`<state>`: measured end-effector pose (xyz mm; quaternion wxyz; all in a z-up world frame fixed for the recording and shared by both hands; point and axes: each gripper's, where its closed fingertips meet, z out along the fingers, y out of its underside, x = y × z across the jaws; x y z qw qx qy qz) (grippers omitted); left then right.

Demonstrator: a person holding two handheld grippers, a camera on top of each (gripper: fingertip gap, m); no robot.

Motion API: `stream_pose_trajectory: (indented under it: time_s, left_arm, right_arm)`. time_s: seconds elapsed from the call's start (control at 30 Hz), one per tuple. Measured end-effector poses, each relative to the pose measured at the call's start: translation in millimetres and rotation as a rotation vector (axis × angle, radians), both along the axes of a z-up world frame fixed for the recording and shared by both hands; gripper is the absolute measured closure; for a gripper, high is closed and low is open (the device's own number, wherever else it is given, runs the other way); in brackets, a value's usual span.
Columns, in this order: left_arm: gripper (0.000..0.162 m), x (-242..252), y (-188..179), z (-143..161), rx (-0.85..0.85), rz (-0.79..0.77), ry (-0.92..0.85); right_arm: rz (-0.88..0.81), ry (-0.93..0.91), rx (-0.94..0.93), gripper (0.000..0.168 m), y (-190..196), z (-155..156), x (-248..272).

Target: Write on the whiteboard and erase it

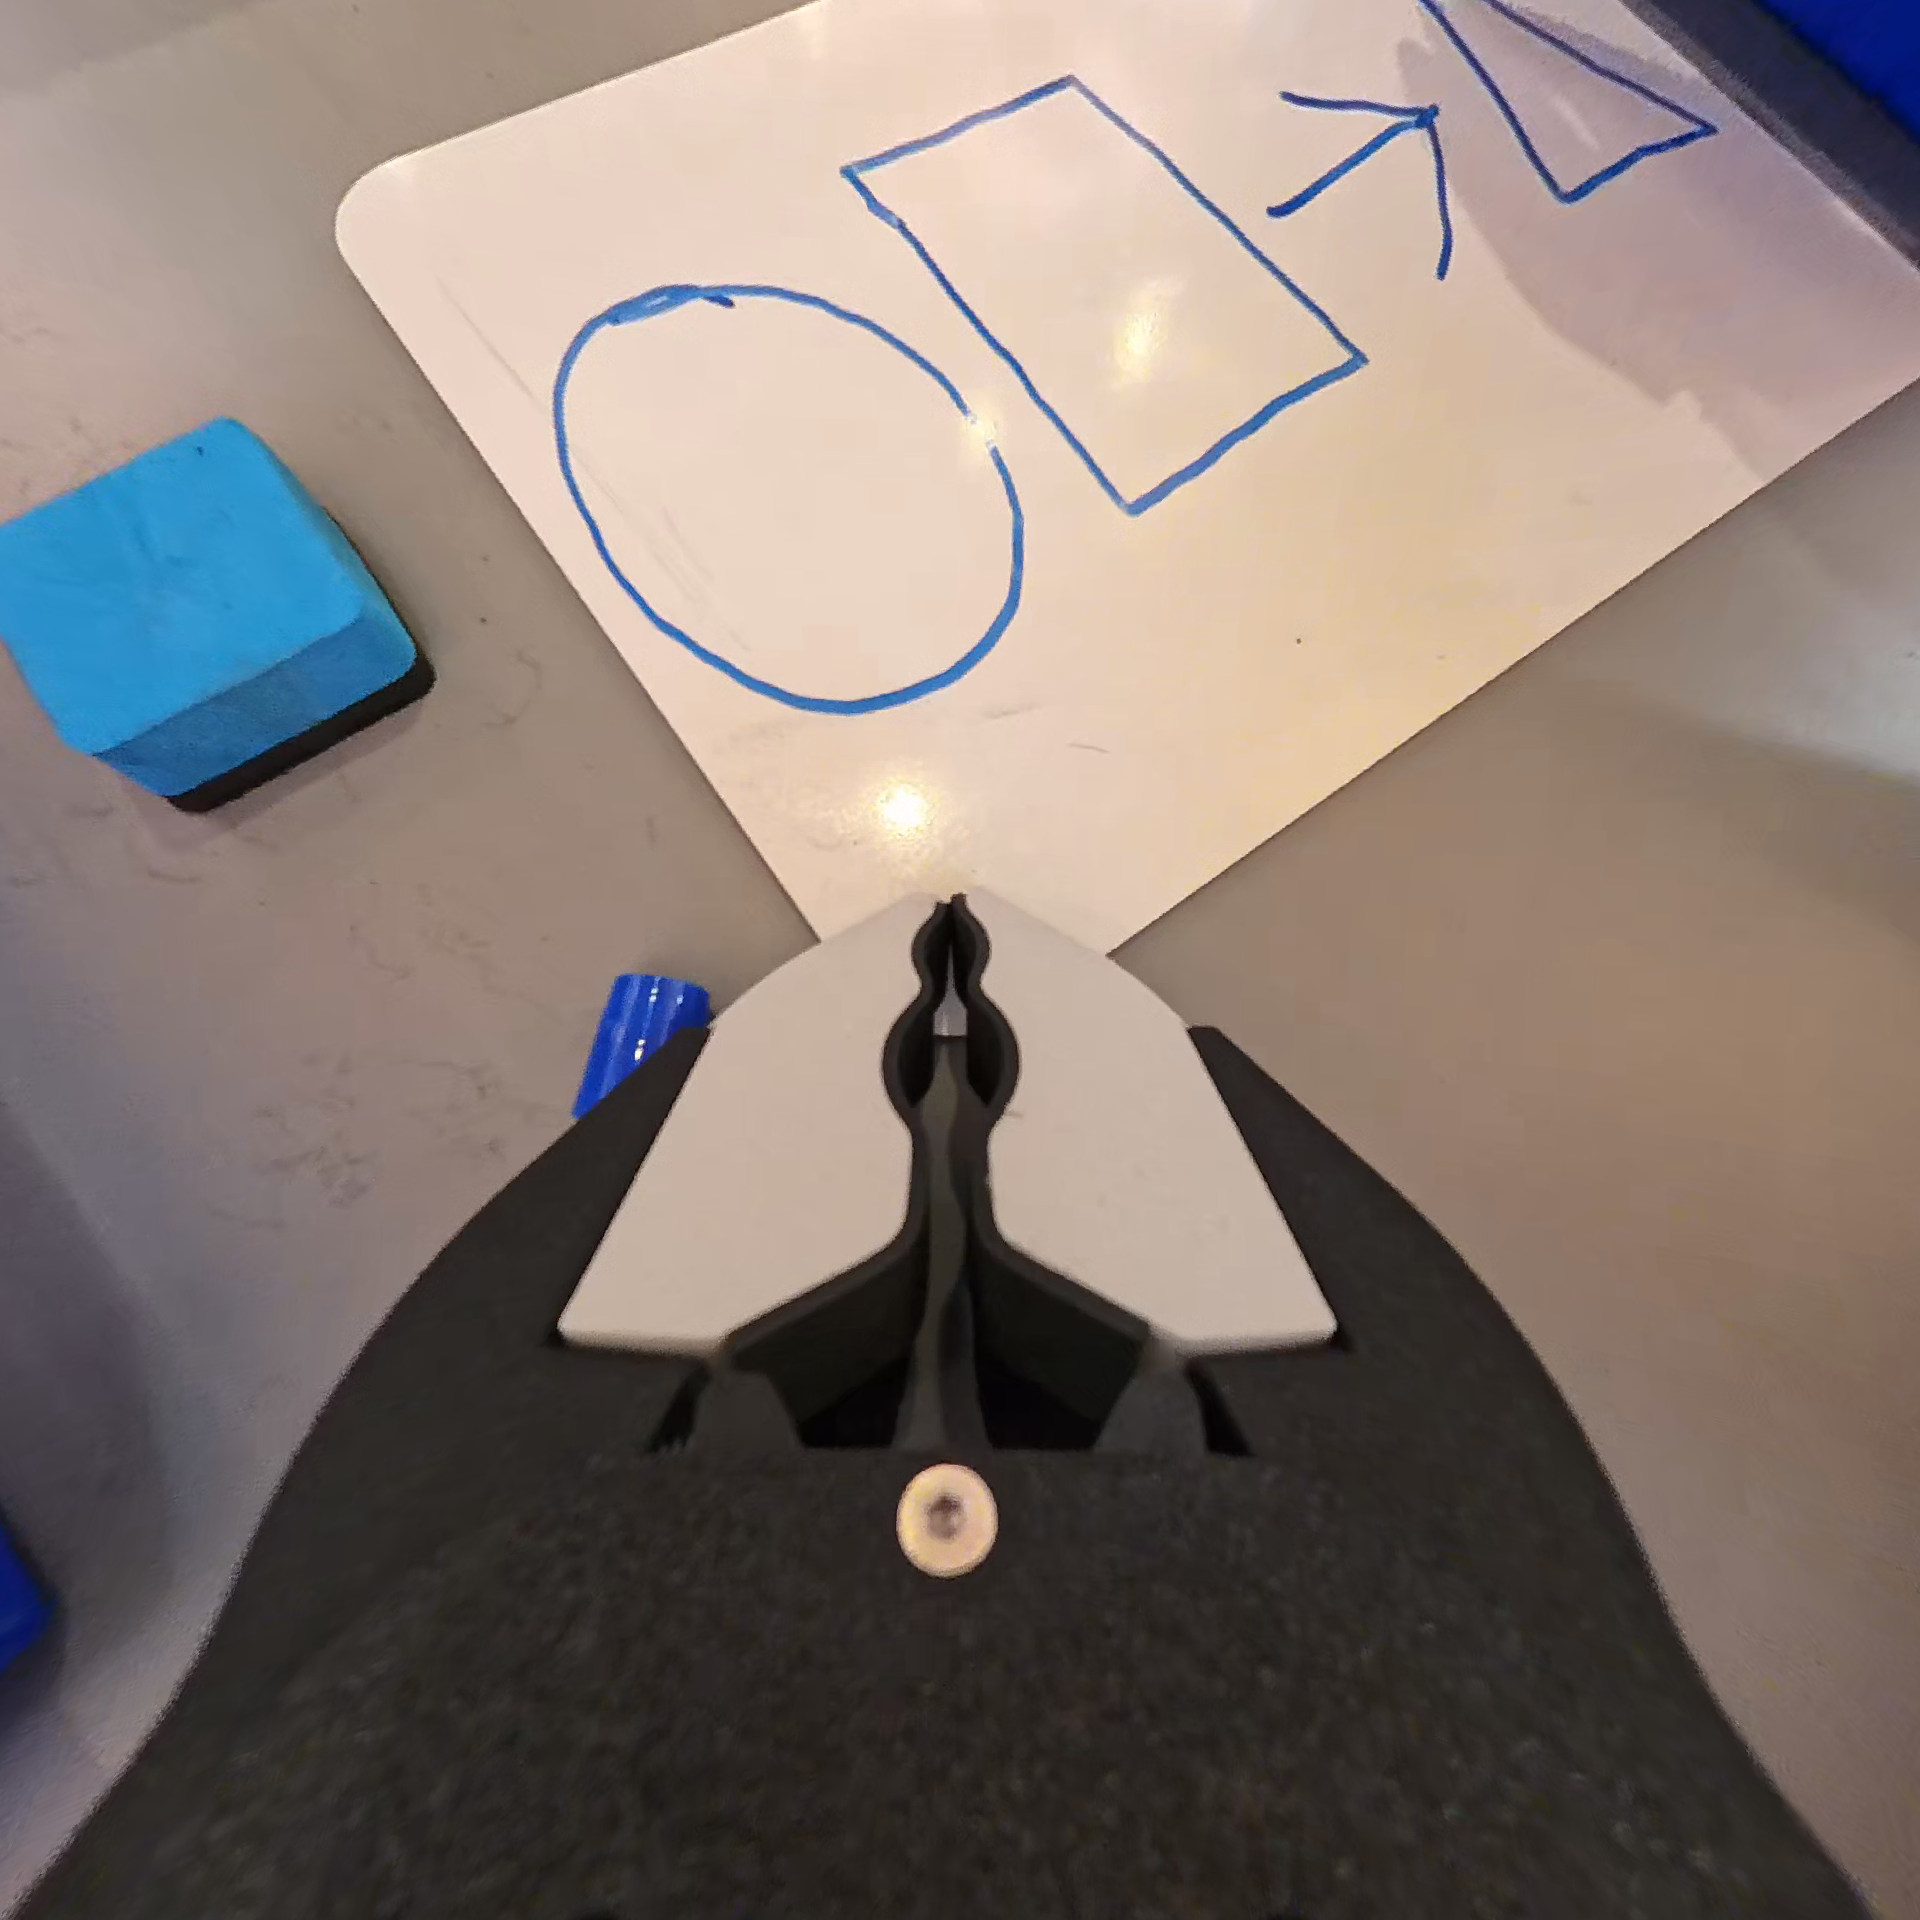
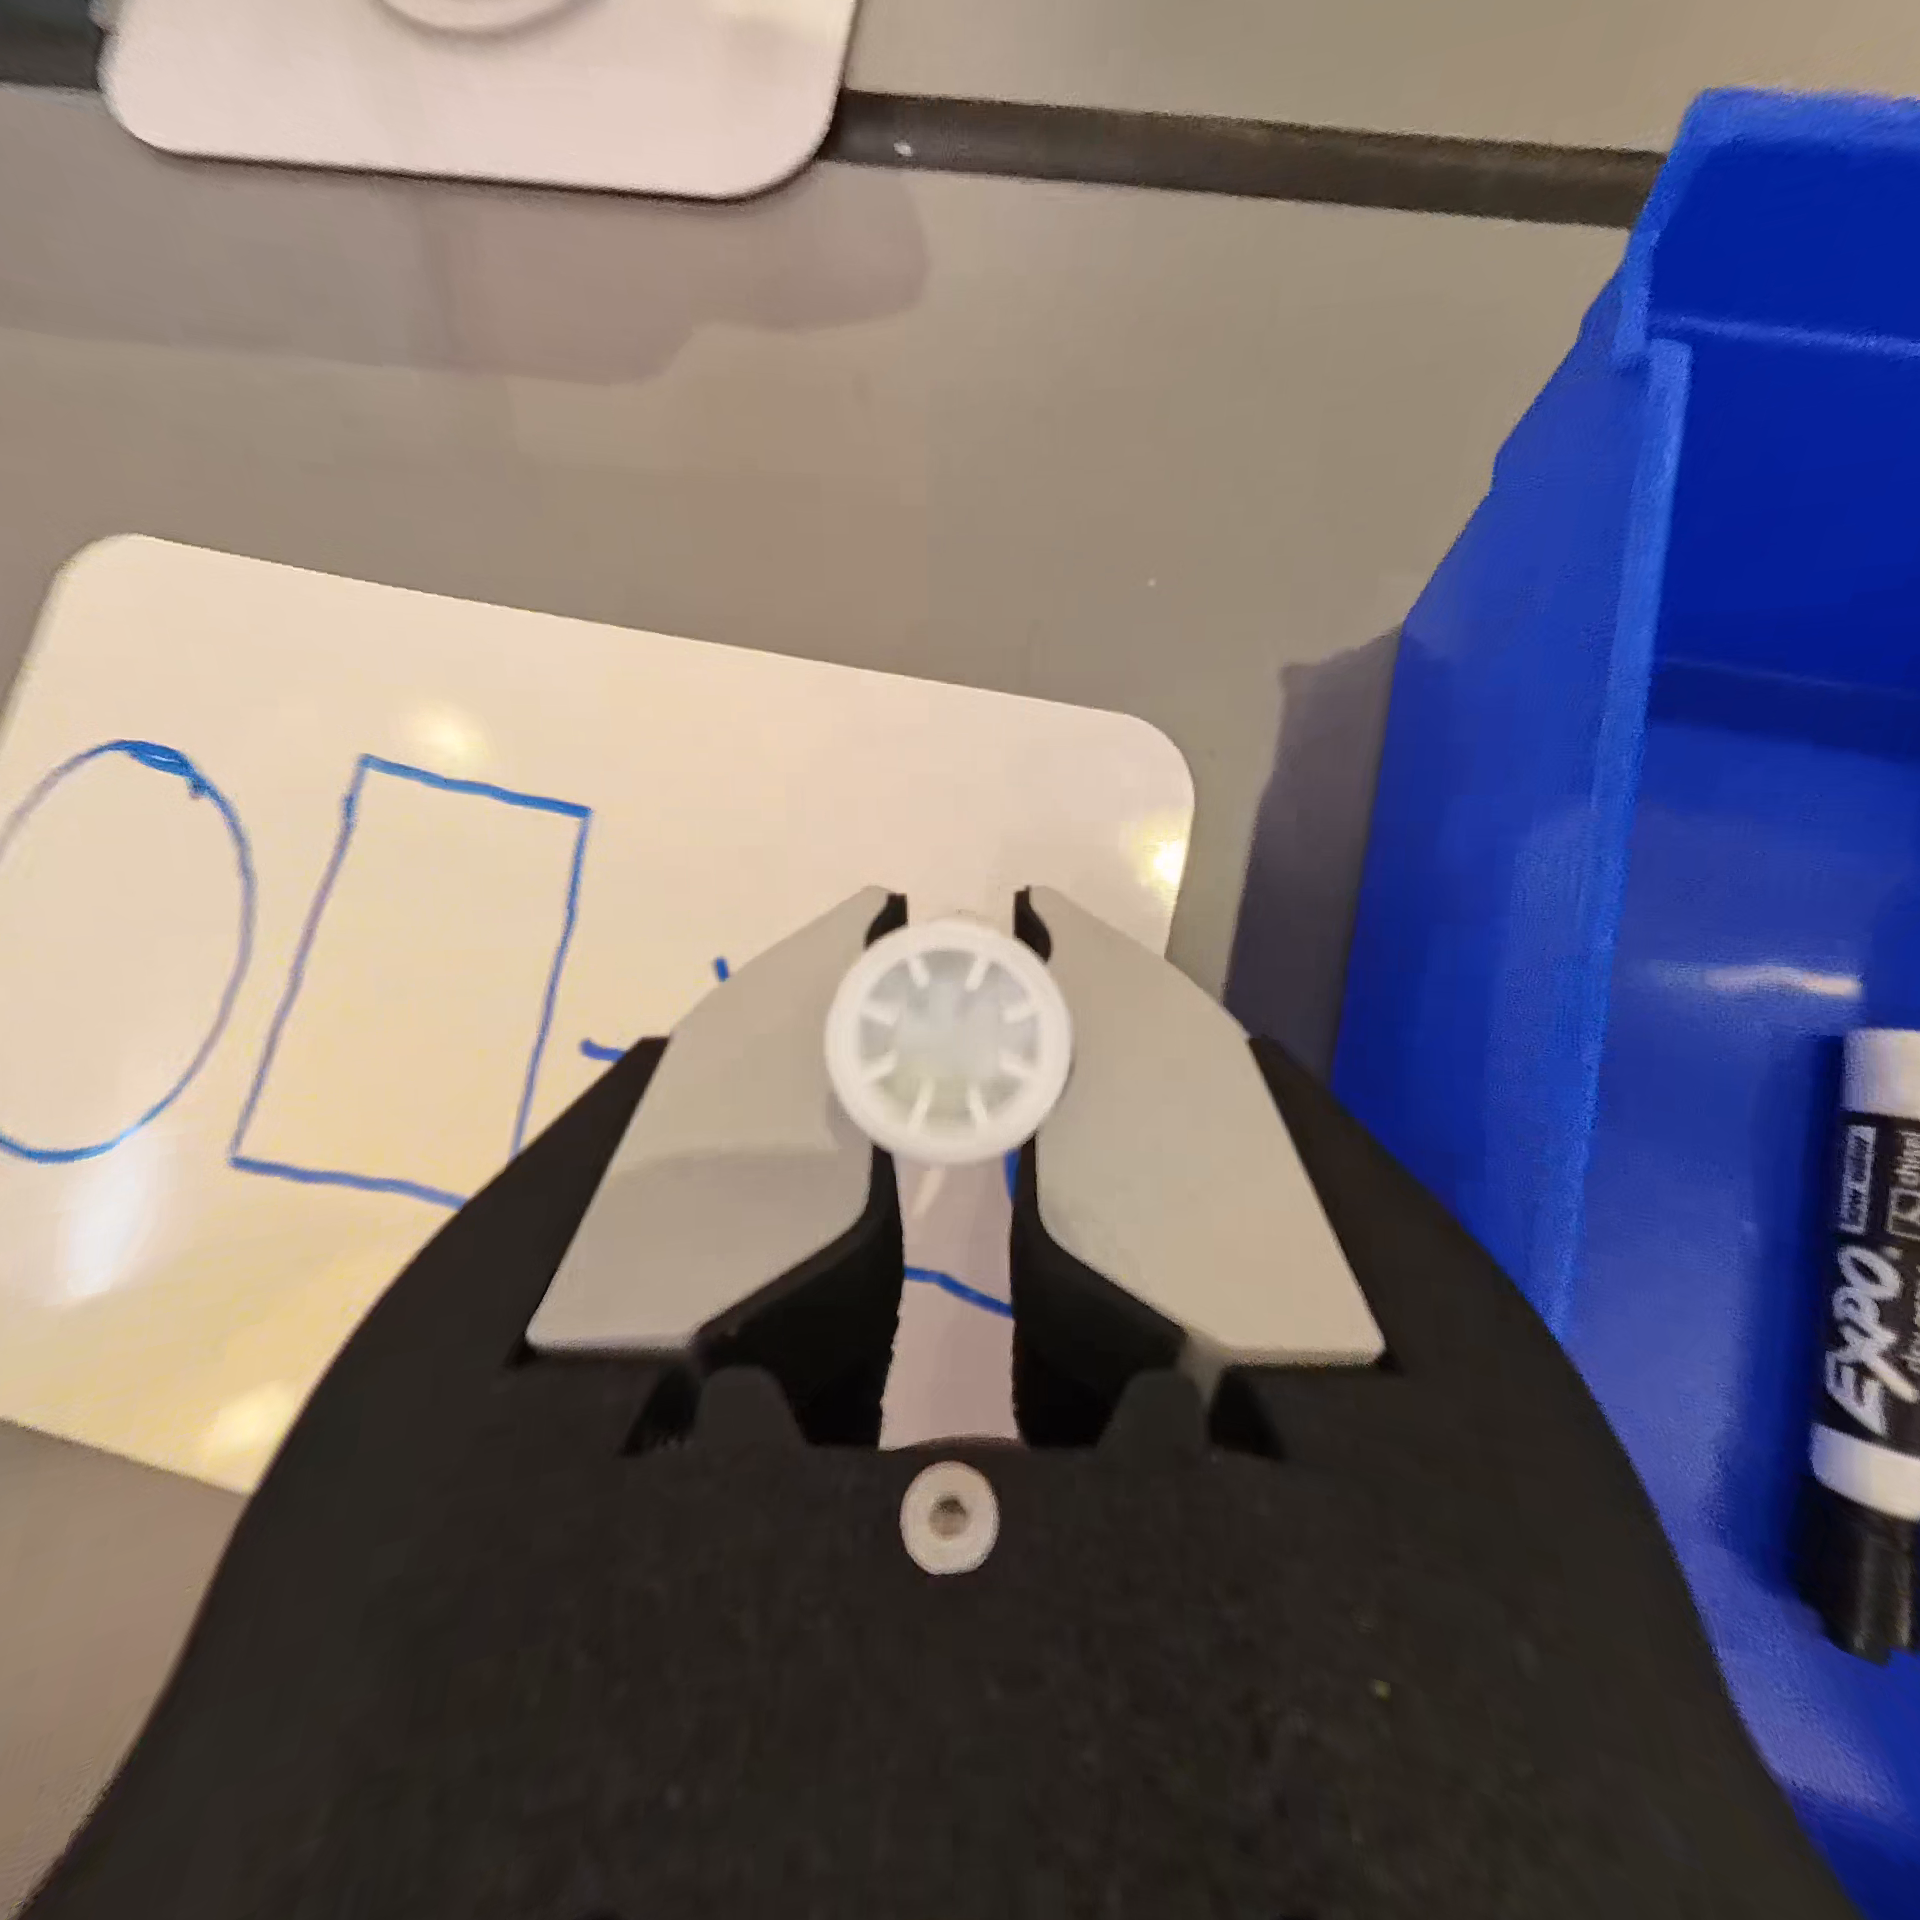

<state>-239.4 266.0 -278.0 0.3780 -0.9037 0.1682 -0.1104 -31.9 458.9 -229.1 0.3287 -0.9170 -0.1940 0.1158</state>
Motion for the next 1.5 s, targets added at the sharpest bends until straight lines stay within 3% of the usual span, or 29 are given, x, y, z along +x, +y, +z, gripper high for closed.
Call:
stream_pose_trajectory:
  time_s: [0.23, 1.1, 1.2, 1.3, 1.4, 1.5]
  left_arm:
    - [0.162, 1, 0, 0, 0.000, -0.005, -0.001]
    - [0.162, 2, 0, 0, 0.000, -0.014, 0.001]
    - [0.162, 2, 0, 0, 0.001, -0.015, 0.003]
    - [0.162, 2, 0, 0, 0.000, -0.015, 0.000]
    - [0.162, 2, 0, 0, -0.002, -0.012, -0.003]
    - [0.162, 2, 0, 0, -0.001, -0.012, -0.001]
  right_arm:
    - [-0.022, -0.036, -0.024, 0.149, 6, -14, -1]
    - [-0.034, -0.073, -0.030, 0.149, 2, -19, 6]
    - [-0.015, -0.039, 0.053, 0.148, 0, 1, 0]
    - [0.073, 0.044, 0.266, 0.149, -20, 53, -13]
    - [0.220, 0.228, 0.510, 0.149, -69, 99, -29]
    - [0.251, 0.362, 0.651, 0.149, -119, 102, -19]
